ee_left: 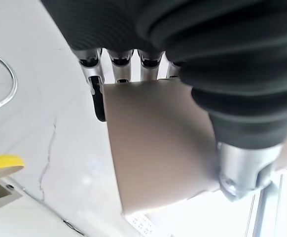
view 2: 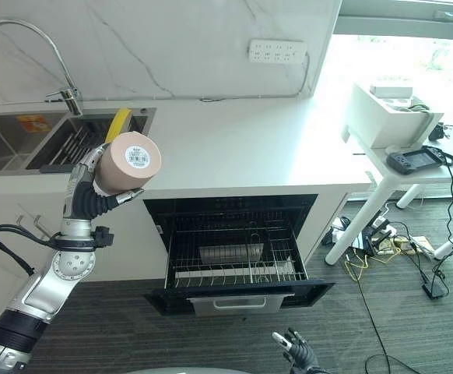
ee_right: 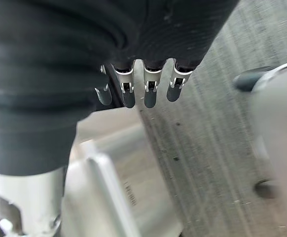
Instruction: Place the dishes in the dishwasher.
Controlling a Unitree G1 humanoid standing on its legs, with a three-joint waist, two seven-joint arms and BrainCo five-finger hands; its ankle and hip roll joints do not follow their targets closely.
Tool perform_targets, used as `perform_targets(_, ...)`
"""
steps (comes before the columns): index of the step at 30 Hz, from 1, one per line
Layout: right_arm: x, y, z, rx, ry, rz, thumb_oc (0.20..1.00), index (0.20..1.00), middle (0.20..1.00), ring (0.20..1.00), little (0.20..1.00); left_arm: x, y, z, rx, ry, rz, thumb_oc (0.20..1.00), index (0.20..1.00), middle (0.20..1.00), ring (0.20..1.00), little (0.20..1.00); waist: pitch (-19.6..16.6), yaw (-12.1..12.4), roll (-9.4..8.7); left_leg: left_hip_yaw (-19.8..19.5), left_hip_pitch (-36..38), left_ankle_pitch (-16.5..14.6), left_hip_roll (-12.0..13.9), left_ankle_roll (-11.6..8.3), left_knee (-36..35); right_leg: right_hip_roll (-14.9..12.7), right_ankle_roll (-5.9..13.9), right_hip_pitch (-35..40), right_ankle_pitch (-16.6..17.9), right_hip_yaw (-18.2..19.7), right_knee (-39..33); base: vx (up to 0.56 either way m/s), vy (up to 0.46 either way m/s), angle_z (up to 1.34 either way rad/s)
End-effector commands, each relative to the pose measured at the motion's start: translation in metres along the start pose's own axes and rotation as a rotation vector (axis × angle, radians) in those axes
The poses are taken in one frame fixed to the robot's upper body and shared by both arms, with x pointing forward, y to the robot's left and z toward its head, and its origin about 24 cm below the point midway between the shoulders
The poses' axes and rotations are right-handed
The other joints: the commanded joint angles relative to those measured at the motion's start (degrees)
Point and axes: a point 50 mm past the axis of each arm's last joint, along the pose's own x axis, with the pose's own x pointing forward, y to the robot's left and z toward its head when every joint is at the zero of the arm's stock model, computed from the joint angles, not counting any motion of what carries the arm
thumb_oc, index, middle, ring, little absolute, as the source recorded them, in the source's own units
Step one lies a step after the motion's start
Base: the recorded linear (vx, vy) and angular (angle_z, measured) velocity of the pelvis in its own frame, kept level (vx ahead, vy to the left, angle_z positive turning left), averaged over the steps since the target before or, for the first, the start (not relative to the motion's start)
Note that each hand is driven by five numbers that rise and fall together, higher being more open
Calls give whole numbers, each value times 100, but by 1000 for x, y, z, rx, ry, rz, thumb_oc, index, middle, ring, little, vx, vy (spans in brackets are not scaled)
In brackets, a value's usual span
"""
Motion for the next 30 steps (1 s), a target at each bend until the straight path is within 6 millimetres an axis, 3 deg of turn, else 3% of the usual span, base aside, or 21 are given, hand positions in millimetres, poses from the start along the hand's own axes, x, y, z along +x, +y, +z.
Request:
perform_targets(1, 2, -14, 22, 92, -105, -70, 1000, 1000, 1000, 1000, 1000, 21, 22, 15, 17, -127, 80, 200, 200, 200, 200, 200, -117, -2, 158, 53, -5, -347, 421, -254, 46, -671, 468, -441, 236, -147, 100, -27, -17, -10)
perform_targets(6, -5, -27, 10, 140, -75, -137, 1000, 1000, 1000, 1000, 1000, 24, 23, 13, 26, -131, 61, 200, 200, 200, 200, 200, -197, -118, 119, 176, 61, -435, 403, -207, 46, -682, 512, -457, 286, -73, 39, -18, -13, -16)
perform_targets(9, -13, -45, -1, 283, -60, -273, 1000, 1000, 1000, 1000, 1000, 25, 20, 12, 24, -132, 52, 200, 200, 200, 200, 200, -246, -198, 111, 248, 105, -458, 412, -188, 46, -638, 501, -467, 294, 60, 13, -11, -7, -16)
perform_targets(11, -21, -66, 8, 330, -129, -488, 1000, 1000, 1000, 1000, 1000, 25, 18, 10, 24, -122, 51, 200, 200, 200, 200, 200, -251, -284, 103, 294, 136, -466, 419, -188, 46, -614, 504, -472, 308, 140, 4, -1, 2, -9)
perform_targets(12, -25, -79, 23, 328, -192, -640, 1000, 1000, 1000, 1000, 1000, 26, 17, 9, 22, -114, 52, 200, 200, 200, 200, 200, -240, -337, 97, 308, 156, -475, 417, -181, 46, -607, 509, -475, 328, 192, 2, -9, -3, -4)
perform_targets(13, -25, -79, 40, 315, -248, -702, 1000, 1000, 1000, 1000, 1000, 26, 17, 9, 12, -108, 53, 200, 200, 200, 200, 200, -210, -364, 94, 290, 173, -488, 405, -166, 46, -601, 503, -475, 336, 232, 3, -22, -9, -10)
perform_targets(14, -24, -74, 60, 313, -328, -723, 1000, 1000, 1000, 1000, 1000, 26, 16, 9, 4, -104, 53, 200, 200, 200, 200, 200, -180, -391, 87, 277, 183, -491, 395, -155, 46, -599, 496, -475, 345, 262, 6, -57, -15, -17)
perform_targets(15, -24, -54, 95, 310, -467, -695, 1000, 1000, 1000, 1000, 1000, 25, 15, 8, -1, -91, 47, 200, 200, 200, 200, 200, -147, -443, 77, 255, 194, -499, 374, -129, 46, -596, 494, -484, 359, 303, 12, -63, -16, -21)
perform_targets(18, -43, -12, 150, 269, -782, -526, 1000, 1000, 1000, 1000, 1000, 21, 10, 1, 5, -38, 34, 200, 200, 200, 200, 200, -140, -600, 68, 267, 225, -526, 333, -66, 55, -587, 496, -508, 357, 416, 22, -43, -5, -16)
perform_targets(20, -57, 8, 174, 209, -943, -408, 1000, 1000, 1000, 1000, 1000, 16, 5, -7, -31, 21, 28, 200, 200, 200, 200, 200, -166, -686, 72, 331, 256, -541, 330, -47, 72, -605, 516, -535, 363, 472, 29, -12, 12, -17)
perform_targets(22, -72, 36, 199, 107, -1072, -274, 1000, 1000, 1000, 1000, 1000, 10, -5, -16, -202, 142, 17, 200, 200, 200, 200, 200, -200, -736, 104, 398, 304, -571, 322, -37, 101, -624, 533, -570, 363, 549, 30, 3, 40, -29)
perform_targets(27, -94, 88, 225, -29, -1189, 56, 1000, 1000, 1000, 1000, 1000, -8, -37, -24, -478, 354, -45, 200, 200, 200, 200, 200, -200, -759, 155, 496, 383, -615, 297, -12, 171, -637, 542, -609, 365, 697, 49, 3, 30, -31)
perform_targets(30, -106, 119, 232, -140, -1228, 292, 1000, 1000, 1000, 1000, 1000, -10, -49, -21, -548, 377, -91, 200, 200, 200, 200, 200, -198, -719, 147, 509, 376, -651, 290, -20, 259, -677, 565, -630, 384, 697, 58, 0, 0, 0)
